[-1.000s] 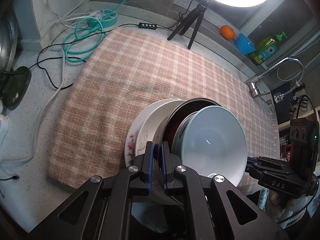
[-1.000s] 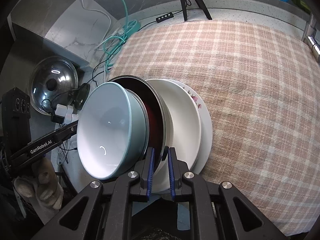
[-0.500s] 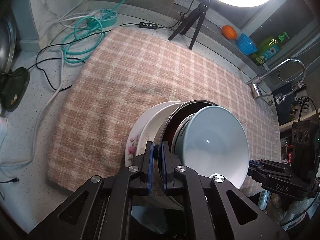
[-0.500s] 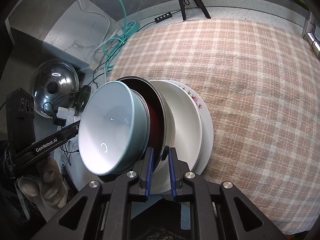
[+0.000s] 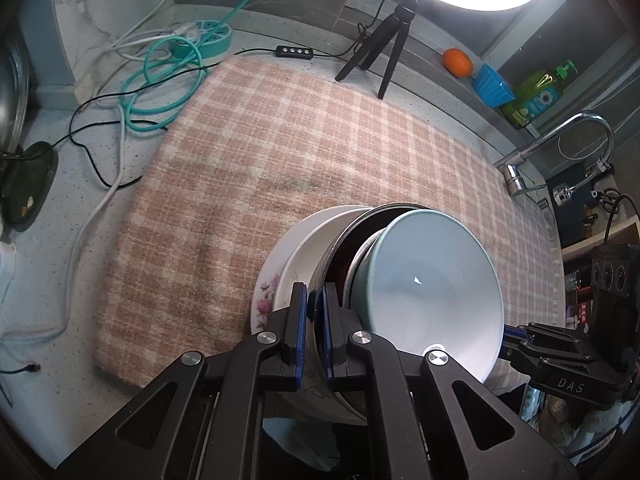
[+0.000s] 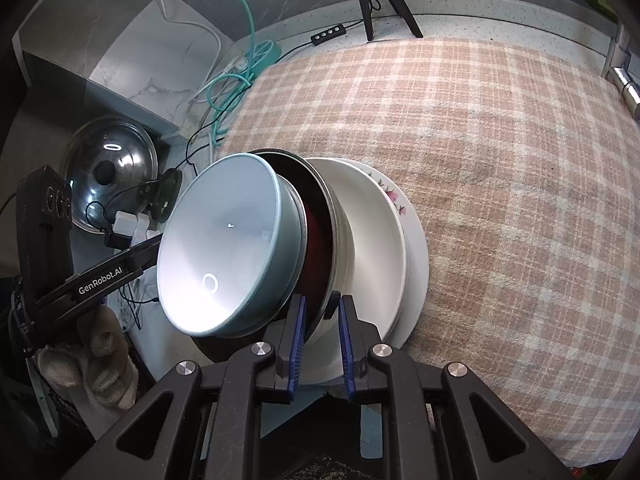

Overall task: Organize plates and bowls
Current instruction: 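Lift the nested bowl stack with the left gripper and carry it onto the plate stack, then set the bowl stack on the plates and open the left gripper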

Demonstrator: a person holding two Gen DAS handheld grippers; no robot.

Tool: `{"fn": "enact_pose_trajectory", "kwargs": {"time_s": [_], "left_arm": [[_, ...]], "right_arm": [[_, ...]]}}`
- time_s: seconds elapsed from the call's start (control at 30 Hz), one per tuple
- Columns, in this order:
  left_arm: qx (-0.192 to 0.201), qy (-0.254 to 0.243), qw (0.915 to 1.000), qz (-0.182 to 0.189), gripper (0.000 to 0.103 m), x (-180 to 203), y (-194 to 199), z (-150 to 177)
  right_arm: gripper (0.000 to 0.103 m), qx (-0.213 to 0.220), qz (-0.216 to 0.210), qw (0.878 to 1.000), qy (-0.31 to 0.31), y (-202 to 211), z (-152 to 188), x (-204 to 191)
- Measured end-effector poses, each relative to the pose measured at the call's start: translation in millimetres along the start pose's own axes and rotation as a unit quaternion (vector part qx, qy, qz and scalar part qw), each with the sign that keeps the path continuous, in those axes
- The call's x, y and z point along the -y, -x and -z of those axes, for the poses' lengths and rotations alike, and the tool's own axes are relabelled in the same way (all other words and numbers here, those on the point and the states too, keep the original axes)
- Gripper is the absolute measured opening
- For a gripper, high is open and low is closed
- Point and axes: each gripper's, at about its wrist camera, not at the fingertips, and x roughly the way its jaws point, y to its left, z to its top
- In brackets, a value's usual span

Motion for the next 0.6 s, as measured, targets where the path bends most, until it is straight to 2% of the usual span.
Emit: {"fn": "enact_pose_trajectory", "kwargs": {"time_s": [0.27,0.4,0.6], "left_arm": [[0.004,-0.01,0.9999,-0.006,0.006,1.8,3.2,3.9],[0.014,-0.007,0.9998,-0.013,0.013,-0.7,10.8,4.3],[0.031,-0.013,0.999,-0.028,0.014,-1.2,20.7,8.0]], "right_arm": [[0.016,0.014,0.007,1.0,0.015,6.8,3.2,-1.6],[0.016,0.027,0.013,0.999,0.023,13.7,4.7,-1.9],[0.016,0.039,0.011,0.999,0.019,19.8,6.7,0.7]]}}
